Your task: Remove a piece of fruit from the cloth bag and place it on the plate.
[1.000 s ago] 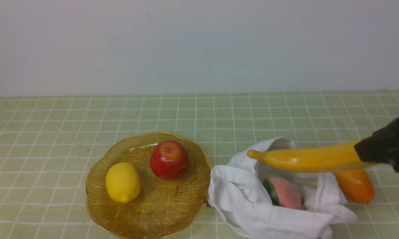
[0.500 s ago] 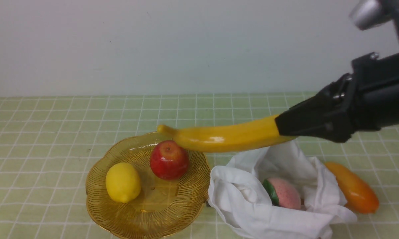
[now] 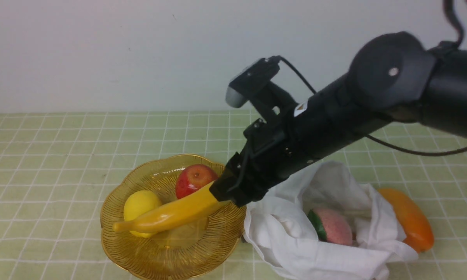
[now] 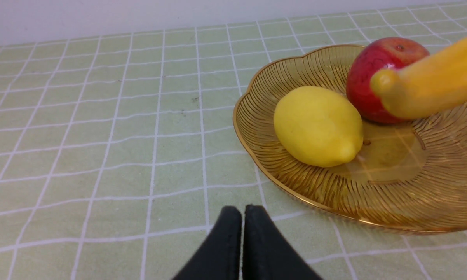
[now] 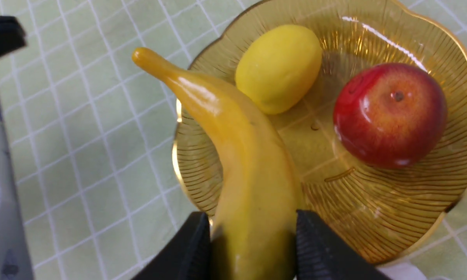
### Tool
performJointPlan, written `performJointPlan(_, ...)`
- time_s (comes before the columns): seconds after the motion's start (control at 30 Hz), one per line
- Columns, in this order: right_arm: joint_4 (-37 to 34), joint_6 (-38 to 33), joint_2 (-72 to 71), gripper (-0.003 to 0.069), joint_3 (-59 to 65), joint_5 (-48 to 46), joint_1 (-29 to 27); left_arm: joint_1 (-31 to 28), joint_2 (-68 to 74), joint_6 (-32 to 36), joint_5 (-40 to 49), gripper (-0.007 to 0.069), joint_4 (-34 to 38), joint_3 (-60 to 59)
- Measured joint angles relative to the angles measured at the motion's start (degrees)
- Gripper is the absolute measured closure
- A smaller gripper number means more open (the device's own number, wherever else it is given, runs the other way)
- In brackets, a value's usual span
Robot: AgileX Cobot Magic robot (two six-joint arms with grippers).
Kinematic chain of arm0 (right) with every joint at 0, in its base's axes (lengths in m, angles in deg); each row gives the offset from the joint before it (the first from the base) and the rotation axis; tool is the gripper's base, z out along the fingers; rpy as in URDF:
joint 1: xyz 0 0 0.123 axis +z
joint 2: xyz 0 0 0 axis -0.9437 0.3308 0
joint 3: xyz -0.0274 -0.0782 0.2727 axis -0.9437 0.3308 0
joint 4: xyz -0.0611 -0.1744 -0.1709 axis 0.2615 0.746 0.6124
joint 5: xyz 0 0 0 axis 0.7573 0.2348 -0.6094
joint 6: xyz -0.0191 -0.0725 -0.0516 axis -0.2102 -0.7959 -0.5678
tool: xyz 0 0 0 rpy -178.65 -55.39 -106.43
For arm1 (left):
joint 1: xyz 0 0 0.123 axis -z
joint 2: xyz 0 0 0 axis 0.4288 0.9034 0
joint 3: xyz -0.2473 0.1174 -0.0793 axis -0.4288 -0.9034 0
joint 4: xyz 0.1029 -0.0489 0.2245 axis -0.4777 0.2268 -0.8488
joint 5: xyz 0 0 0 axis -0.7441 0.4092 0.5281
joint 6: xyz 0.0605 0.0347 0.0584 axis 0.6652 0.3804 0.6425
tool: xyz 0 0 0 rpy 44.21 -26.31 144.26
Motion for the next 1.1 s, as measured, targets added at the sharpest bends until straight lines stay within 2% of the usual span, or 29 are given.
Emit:
performJointPlan(0.23, 1.0, 2.5, 8.6, 0.0396, -4.8, 2.0, 0.6, 0.0, 0.0, 0.0, 0.0, 0.0632, 0.0, 0.0)
performJointPlan(0.3, 1.0, 2.6, 10.1, 0.0374, -5.9, 2.6, 0.9, 0.0, 0.0, 0.0, 0.0, 0.0632, 0.0, 0.0)
performJointPlan(0.47, 3.5, 3.4, 11.5, 0.0202, -6.7, 2.7, 1.8, 0.0, 0.0, 0.0, 0.0, 0.0632, 0.0, 0.0)
performJointPlan(0.53, 4.4, 4.0, 11.5, 0.0165, -6.7, 2.8, 1.8, 0.0, 0.0, 0.0, 0.0, 0.0632, 0.0, 0.0)
performJointPlan(0.6, 7.5, 6.7, 11.5, 0.0081, -6.8, 3.2, 1.9, 0.0, 0.0, 0.0, 0.0, 0.0632, 0.0, 0.0)
performJointPlan(0.7, 10.4, 10.4, 10.9, 0.0060, -6.8, 2.6, 1.9, 0.0, 0.0, 0.0, 0.0, 0.0632, 0.0, 0.0)
performJointPlan(0.77, 12.8, 12.9, 9.4, 0.0075, -6.8, 1.4, 1.9, 0.0, 0.0, 0.0, 0.0, 0.0632, 0.0, 0.0)
performJointPlan(0.83, 16.6, 16.4, 6.8, 0.0117, -6.8, -0.2, 1.9, 0.0, 0.0, 0.0, 0.0, 0.0632, 0.0, 0.0)
performJointPlan(0.9, 22.3, 22.1, 3.2, 0.0190, -6.8, -2.4, 1.9, 0.0, 0.0, 0.0, 0.0, 0.0632, 0.0, 0.0)
performJointPlan(0.93, 22.3, 22.7, 2.8, 0.0200, -6.8, -2.4, 1.9, 0.0, 0.0, 0.0, 0.0, 0.0632, 0.0, 0.0)
performJointPlan(0.97, 30.0, 29.8, -1.9, 0.0302, -6.8, -5.9, 1.9, 0.0, 0.0, 0.0, 0.0, 0.0632, 0.0, 0.0)
performJointPlan(1.0, 31.5, 31.3, -2.4, 0.0326, -6.8, -6.2, 1.9, 0.0, 0.0, 0.0, 0.0, 0.0632, 0.0, 0.0)
performJointPlan(1.1, 43.2, 44.2, -11.8, 0.0545, -6.8, -14.6, 1.9, 0.0, 0.0, 0.0, 0.0, 0.0632, 0.0, 0.0)
